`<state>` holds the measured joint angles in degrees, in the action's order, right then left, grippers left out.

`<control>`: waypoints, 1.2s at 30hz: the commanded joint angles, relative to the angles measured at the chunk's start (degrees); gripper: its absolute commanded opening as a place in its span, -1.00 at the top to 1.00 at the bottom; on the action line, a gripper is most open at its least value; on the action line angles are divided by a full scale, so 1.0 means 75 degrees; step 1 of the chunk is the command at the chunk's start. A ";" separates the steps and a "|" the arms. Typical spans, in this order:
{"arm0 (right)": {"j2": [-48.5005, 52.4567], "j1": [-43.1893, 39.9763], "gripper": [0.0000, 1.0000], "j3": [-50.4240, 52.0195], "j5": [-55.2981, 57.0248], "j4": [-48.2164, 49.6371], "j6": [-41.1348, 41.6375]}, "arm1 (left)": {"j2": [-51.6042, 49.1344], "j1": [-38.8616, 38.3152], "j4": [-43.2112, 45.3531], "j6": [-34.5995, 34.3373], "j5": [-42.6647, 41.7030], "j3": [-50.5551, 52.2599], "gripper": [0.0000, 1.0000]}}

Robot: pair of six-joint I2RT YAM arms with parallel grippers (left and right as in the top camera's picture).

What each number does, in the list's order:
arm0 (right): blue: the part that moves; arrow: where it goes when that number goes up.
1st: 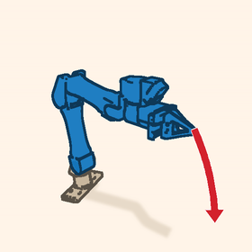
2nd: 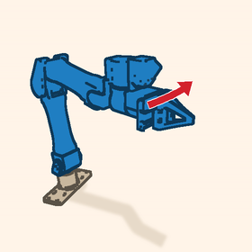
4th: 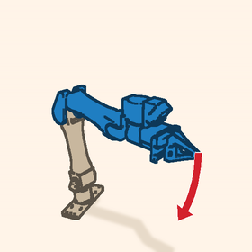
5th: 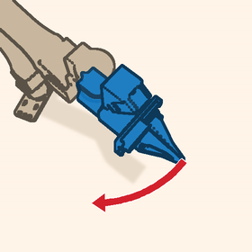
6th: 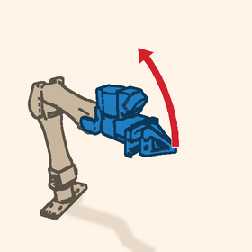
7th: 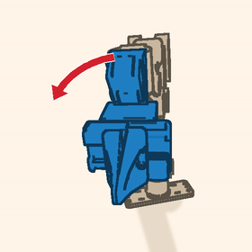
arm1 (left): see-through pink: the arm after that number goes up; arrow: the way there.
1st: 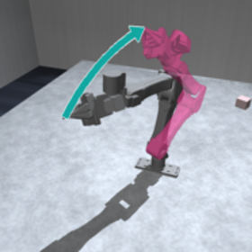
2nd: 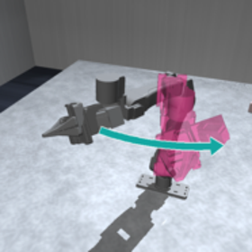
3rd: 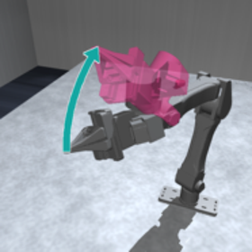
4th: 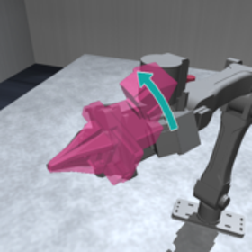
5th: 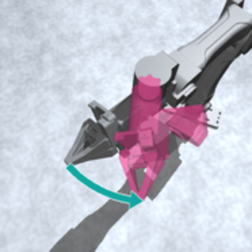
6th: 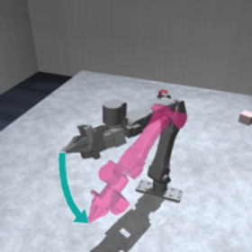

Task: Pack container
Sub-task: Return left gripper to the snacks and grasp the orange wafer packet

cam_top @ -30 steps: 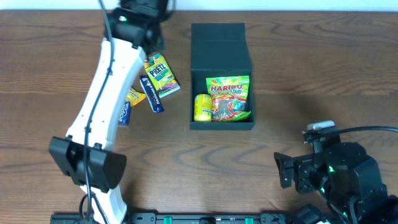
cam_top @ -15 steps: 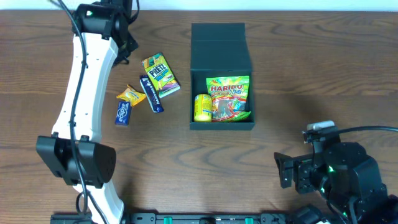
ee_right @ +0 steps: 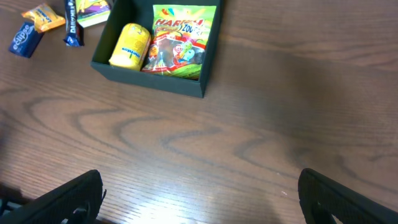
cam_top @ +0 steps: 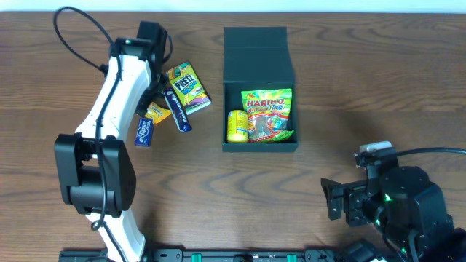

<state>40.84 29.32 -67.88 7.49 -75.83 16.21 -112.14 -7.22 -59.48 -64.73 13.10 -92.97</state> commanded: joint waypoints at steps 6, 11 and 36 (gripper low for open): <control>-0.0015 -0.0073 -0.98 -0.0055 0.0055 -0.0012 -0.0079 | -0.0093 0.0017 0.1416 -0.0283 -0.0090 0.1005 -0.47; -0.0015 -0.0070 -0.99 -0.0055 0.0055 -0.0012 -0.0079 | -0.0093 0.0017 0.1941 -0.0283 -0.0099 0.1335 -0.44; -0.0015 -0.0070 -0.99 -0.0055 0.0055 -0.0012 -0.0079 | -0.0595 0.0017 0.3220 -0.0198 -0.0122 0.1990 -0.38</control>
<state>40.84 29.32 -67.88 7.49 -75.83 16.21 -115.44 -7.22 -35.48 -66.08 11.92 -78.26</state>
